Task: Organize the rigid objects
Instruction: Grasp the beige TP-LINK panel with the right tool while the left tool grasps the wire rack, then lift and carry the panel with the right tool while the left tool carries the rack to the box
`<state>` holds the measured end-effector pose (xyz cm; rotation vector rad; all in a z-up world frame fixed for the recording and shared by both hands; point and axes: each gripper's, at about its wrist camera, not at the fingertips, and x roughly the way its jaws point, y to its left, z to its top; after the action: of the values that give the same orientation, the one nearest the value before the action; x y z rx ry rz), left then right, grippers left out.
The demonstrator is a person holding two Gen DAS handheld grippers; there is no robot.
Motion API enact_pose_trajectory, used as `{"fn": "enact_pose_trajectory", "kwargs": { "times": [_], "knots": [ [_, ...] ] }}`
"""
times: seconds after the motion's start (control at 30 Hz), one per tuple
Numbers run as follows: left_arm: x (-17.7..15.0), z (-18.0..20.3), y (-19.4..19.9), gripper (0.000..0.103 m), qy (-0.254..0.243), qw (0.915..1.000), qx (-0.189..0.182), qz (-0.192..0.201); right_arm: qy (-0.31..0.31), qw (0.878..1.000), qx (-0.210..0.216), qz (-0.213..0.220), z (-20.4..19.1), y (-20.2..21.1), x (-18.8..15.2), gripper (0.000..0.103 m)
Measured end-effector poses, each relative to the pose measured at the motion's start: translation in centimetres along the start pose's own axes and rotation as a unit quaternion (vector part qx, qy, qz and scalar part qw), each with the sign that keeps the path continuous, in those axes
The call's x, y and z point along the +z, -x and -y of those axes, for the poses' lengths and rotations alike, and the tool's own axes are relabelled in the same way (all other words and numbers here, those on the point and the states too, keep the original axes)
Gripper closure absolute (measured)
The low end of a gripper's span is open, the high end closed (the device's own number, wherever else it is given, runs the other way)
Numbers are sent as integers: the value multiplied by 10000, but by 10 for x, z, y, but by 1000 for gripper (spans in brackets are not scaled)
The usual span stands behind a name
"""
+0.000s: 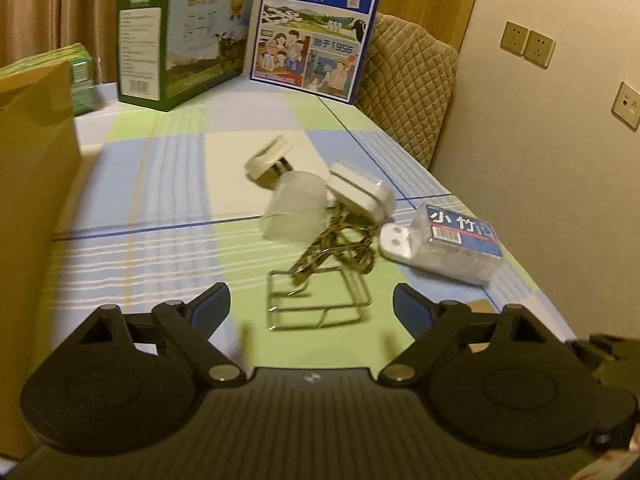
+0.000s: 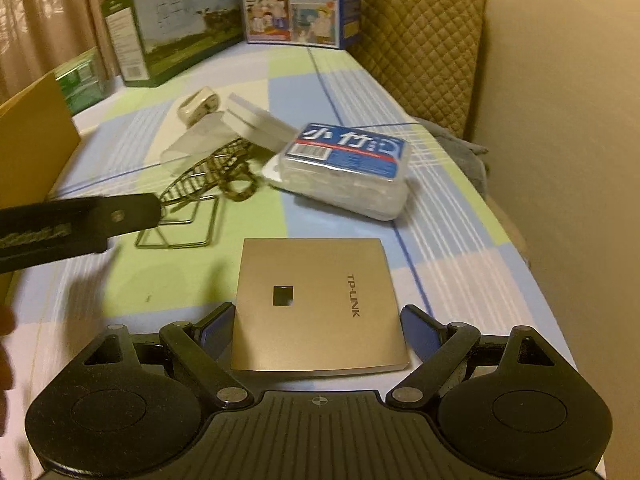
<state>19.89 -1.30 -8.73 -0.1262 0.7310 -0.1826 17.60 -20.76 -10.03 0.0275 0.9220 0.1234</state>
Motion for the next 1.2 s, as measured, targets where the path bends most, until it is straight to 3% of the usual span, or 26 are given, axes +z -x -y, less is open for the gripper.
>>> {"fn": "enact_pose_trajectory", "kwargs": {
  "times": [0.17,0.3,0.33,0.5,0.77,0.8,0.87,1.2],
  "knots": [
    [3,10,-26,17,-93,9995,268,-107,-30,10000,-18,-40,2,-3,0,18],
    [3,10,-34,30,-202,9986,455,-149,-19,10000,-33,-18,1,-4,-1,18],
    [2,10,-35,38,-260,9983,472,-204,-22,10000,-34,-16,0,-4,-1,18],
    [-13,-1,-14,38,-457,9973,492,-309,-43,10000,-15,-13,1,-4,0,18],
    [-58,-29,51,38,-545,9950,711,-442,188,9994,294,3,-16,-1,-3,18],
    [-61,-32,55,33,-530,9947,765,-433,235,9992,320,-7,-19,-2,-4,18],
    [-65,-35,59,27,-488,9948,801,-391,349,9990,296,-17,-25,-3,-6,18],
    [-65,-33,51,24,-785,9938,759,-188,572,9983,128,70,-32,-12,-10,14]
  ]
}}
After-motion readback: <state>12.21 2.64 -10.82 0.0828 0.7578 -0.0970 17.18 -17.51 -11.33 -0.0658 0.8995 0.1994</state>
